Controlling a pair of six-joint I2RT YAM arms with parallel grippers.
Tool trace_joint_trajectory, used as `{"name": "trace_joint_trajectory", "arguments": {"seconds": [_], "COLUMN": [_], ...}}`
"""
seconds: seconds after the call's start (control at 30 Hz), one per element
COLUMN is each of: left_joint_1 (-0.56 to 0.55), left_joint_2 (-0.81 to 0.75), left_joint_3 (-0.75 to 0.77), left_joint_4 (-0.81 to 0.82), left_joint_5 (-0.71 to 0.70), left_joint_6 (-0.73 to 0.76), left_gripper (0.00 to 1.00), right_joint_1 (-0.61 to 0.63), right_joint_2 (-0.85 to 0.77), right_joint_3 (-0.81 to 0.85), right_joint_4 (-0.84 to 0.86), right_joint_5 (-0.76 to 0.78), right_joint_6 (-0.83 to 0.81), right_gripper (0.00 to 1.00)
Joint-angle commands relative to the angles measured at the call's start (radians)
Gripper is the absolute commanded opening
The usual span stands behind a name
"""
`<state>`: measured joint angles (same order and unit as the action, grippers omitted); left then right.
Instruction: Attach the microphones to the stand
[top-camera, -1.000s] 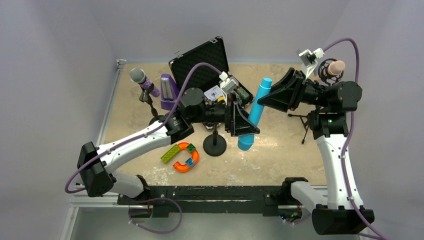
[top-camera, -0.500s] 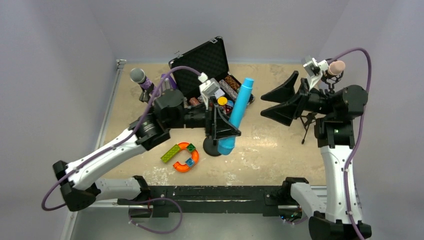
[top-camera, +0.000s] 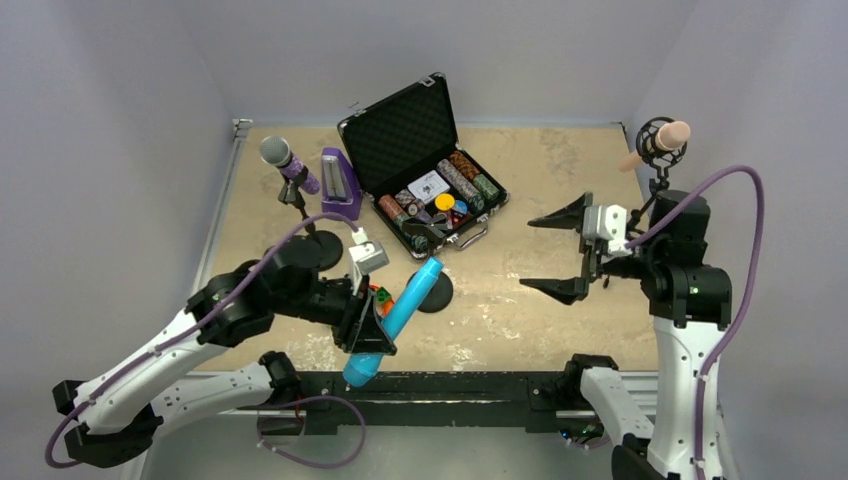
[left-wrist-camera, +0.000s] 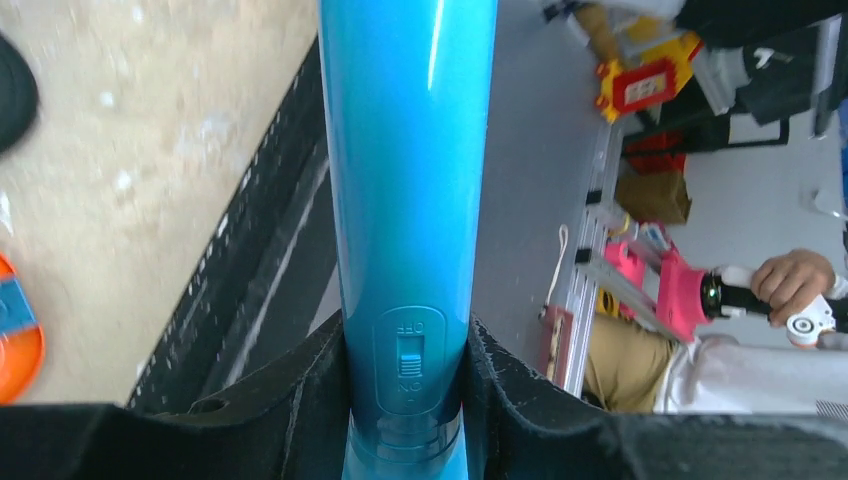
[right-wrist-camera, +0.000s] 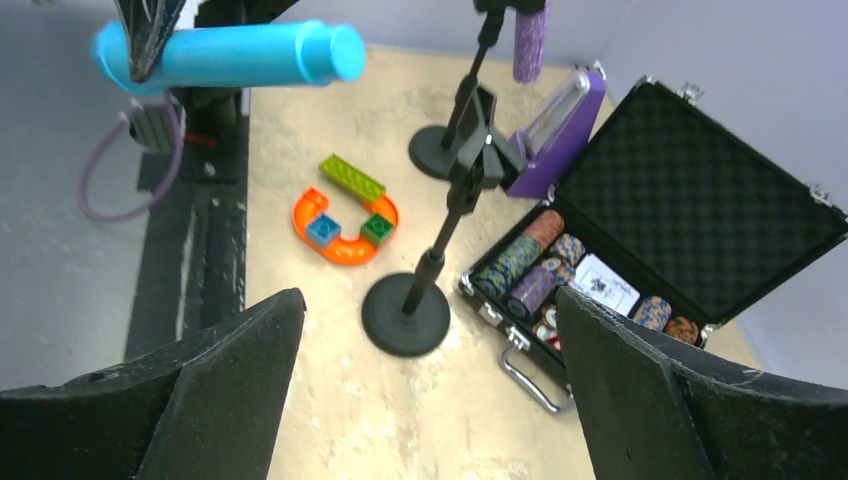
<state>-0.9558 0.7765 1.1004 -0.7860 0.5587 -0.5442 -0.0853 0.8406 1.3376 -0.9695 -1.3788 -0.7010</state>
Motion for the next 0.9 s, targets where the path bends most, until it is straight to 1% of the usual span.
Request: {"name": "trace_joint_trajectory", "arguments": {"seconds": [0.0, 0.07, 0.17, 0.23, 0.37, 0.47, 0.57, 0.7, 0.8, 0.87], "left_joint_1": [0.005, 0.005, 0.005, 0.005, 0.005, 0.005, 0.005, 0.005, 0.005, 0.005], "left_joint_2": [-0.012, -0.021, -0.057, -0.083, -0.112, -0.116, -0.106, -0.086, -0.062, -0.049], "left_joint_3": [-0.09, -0.146, -0.247, -0.33, -0.434, -0.478, -0.514, -0.535, -0.537, -0.537], "left_joint_4": [-0.091, -0.065, 0.02, 0.086, 0.221, 0.299, 0.37, 0.425, 0.457, 0.467], "left_joint_5": [0.116, 0.153, 0.197, 0.22, 0.261, 0.278, 0.304, 0.329, 0.357, 0.36], "left_joint_6": [0.014, -0.027, -0.115, -0.175, -0.311, -0.382, -0.459, -0.502, -0.509, -0.512], "left_gripper": [0.0, 0.0, 0.0, 0.0, 0.0, 0.0, 0.0, 0.0, 0.0, 0.0], "right_joint_1": [0.011, 0.047, 0.124, 0.187, 0.323, 0.458, 0.568, 0.707, 0.825, 0.896], "right_joint_2": [0.016, 0.029, 0.017, -0.005, -0.028, -0.014, 0.02, 0.081, 0.141, 0.18], "right_joint_3": [-0.053, -0.07, -0.124, -0.163, -0.212, -0.218, -0.204, -0.156, -0.107, -0.089], "right_joint_4": [-0.417, -0.507, -0.515, -0.476, -0.361, -0.268, -0.229, -0.182, -0.11, -0.075], "right_joint_5": [0.043, 0.069, 0.098, 0.119, 0.15, 0.204, 0.254, 0.324, 0.411, 0.463], "right_joint_6": [-0.627, -0.762, -0.833, -0.845, -0.809, -0.736, -0.708, -0.644, -0.559, -0.53], "right_gripper": [0.99, 0.98, 0.96, 0.96, 0.96, 0.95, 0.94, 0.93, 0.91, 0.89]}}
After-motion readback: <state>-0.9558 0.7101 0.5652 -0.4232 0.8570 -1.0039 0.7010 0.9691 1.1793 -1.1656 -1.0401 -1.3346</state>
